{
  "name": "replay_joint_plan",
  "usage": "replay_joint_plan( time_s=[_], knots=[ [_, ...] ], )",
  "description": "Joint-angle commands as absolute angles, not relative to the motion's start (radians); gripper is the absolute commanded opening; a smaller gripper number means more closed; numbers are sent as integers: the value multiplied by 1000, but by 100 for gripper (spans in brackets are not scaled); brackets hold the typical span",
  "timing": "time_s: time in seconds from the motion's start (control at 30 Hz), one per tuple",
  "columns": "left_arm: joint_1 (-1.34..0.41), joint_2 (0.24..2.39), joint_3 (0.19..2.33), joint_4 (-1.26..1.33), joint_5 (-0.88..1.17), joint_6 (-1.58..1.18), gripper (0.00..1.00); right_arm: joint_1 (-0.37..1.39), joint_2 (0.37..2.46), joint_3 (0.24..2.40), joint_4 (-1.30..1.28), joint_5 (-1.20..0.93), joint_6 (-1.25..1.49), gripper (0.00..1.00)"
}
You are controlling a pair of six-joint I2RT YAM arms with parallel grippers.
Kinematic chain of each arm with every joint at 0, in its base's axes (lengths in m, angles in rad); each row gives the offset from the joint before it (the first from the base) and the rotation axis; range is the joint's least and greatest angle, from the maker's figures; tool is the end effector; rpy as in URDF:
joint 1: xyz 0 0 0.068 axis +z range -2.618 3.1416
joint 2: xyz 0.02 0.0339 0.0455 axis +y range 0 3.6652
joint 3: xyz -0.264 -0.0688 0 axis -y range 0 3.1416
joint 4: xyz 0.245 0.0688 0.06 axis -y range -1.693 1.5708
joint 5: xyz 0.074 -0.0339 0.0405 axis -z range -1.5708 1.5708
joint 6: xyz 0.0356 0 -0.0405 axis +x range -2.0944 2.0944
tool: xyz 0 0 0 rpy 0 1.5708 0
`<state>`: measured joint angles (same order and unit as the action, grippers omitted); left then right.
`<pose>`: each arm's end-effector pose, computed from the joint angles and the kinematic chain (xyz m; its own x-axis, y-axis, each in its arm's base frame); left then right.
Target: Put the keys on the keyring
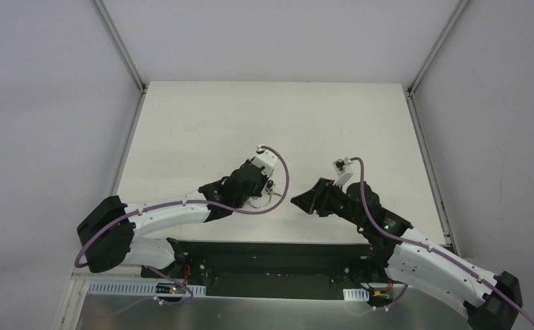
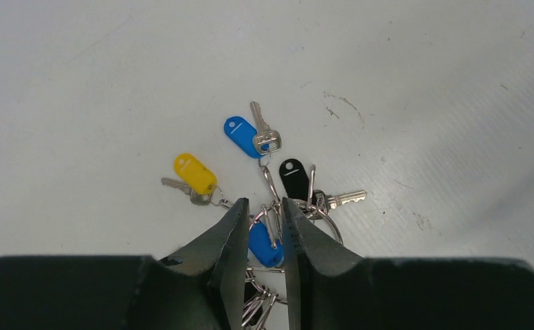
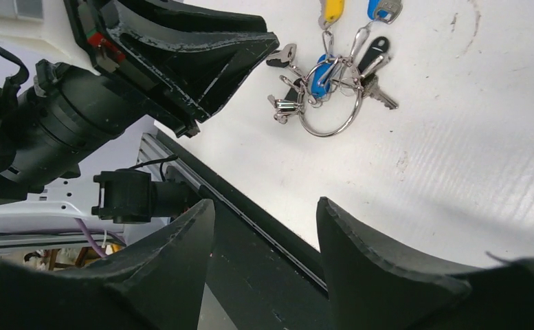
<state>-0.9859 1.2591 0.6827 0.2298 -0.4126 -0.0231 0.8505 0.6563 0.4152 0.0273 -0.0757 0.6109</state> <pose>0.1651 -0.2234 0.2453 -0.2003 0.2642 -0.9434 0.5511 0.8266 0.1145 0.1102 0.1296 0.2511 -0.5725 0.2148 -0.7913 -0.5736 0.5847 0.5737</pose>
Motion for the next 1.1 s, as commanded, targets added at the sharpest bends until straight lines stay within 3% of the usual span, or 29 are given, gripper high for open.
replay_joint_plan(
  time_s=[0.0, 0.17, 0.3, 0.47, 0.53, 0.57, 0.83, 1.07],
  knots=[
    [-967, 1318, 766, 230, -408, -51, 25, 850, 635, 434, 5, -13, 588, 60],
    [-967, 1319, 804, 227, -388, -37, 42, 851, 656, 446, -54, 71, 578, 65],
    [-966, 1280, 821, 202, -376, -31, 51, 850, 705, 486, -94, 120, 561, 81],
    [-967, 1201, 813, 157, -381, -44, 77, 851, 749, 533, -113, 234, 534, 89],
    [-967, 1150, 805, 138, -381, -49, 97, 850, 785, 564, -121, 242, 505, 91],
    [-966, 1131, 803, 126, -381, -51, 100, 851, 806, 586, -133, 252, 492, 91],
    [-967, 983, 788, 9, -389, -102, 100, 851, 959, 766, -247, 417, 455, 99],
    [-967, 865, 734, -18, -365, -124, 100, 853, 1009, 864, -330, 600, 452, 99]
  ],
)
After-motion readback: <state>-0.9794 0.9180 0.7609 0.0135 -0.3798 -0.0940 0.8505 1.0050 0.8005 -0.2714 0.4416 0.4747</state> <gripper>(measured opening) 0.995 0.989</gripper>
